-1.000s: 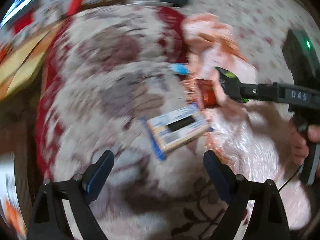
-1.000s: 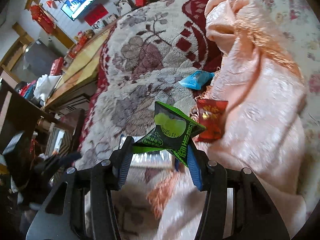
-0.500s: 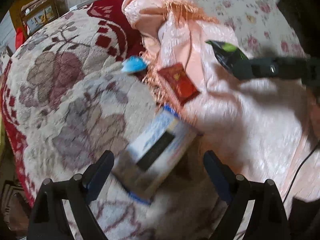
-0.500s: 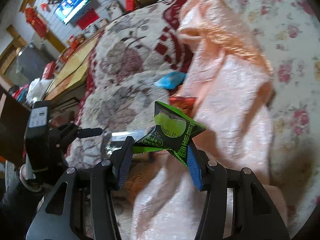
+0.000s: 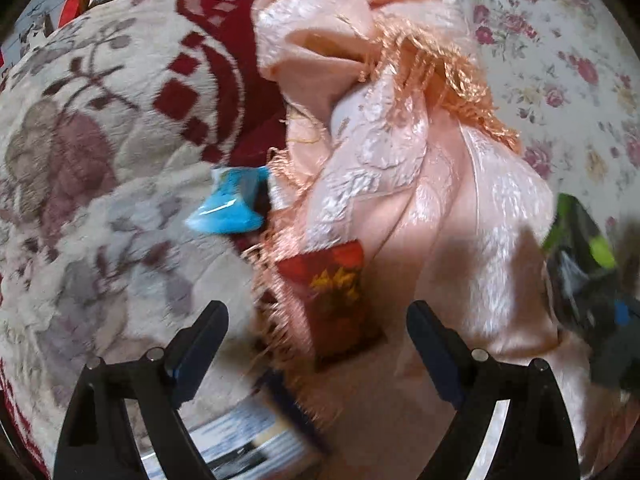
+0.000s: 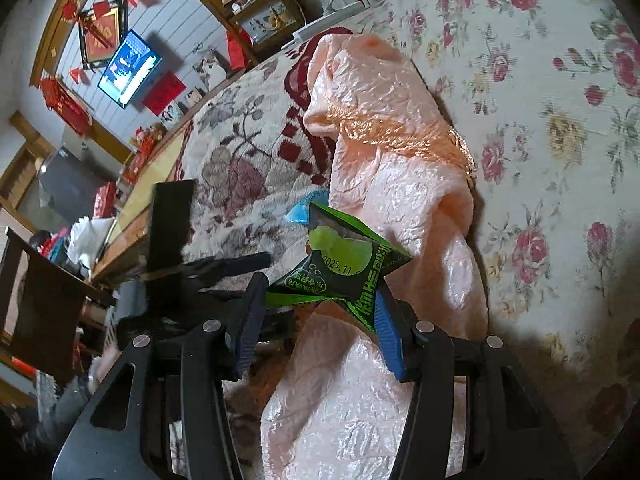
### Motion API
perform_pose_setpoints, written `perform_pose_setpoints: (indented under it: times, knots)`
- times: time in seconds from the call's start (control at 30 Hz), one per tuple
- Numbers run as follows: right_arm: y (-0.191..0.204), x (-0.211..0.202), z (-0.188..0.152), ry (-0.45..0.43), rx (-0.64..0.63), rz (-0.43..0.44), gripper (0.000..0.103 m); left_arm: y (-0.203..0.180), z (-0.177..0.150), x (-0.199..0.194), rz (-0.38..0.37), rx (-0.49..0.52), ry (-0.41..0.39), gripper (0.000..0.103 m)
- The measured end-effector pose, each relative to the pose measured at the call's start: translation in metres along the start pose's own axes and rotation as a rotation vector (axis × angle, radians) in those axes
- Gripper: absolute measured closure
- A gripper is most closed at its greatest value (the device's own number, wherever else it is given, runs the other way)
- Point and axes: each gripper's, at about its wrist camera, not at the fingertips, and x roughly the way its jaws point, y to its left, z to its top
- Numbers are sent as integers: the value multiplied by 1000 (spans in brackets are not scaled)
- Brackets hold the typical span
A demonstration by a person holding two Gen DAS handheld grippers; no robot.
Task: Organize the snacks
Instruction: 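Grasp the red packet with the left tool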
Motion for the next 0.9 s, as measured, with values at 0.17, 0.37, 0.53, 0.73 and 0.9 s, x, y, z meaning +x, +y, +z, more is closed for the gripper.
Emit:
perform_pose_setpoints:
  times: [0.17,0.37,0.53,0.73,0.9]
  knots:
    - [-6,-6,-2,-3,21,30,53,-8,4,21,15,-26,32,45]
    - [-6,-7,-3,-2,32,48,53,-2,0,22,-16,-47,36,69]
    - [1,-6,-3,1,13,71,53,17,-11,-16,-21,-72,-25,70]
    - [21,3,-8,25,-64,97,53,45,-35,-73,39,-132,-107,70]
    - [49,16,-21,62,-153,103,53,65,-74,-115,112,-197,-145,70]
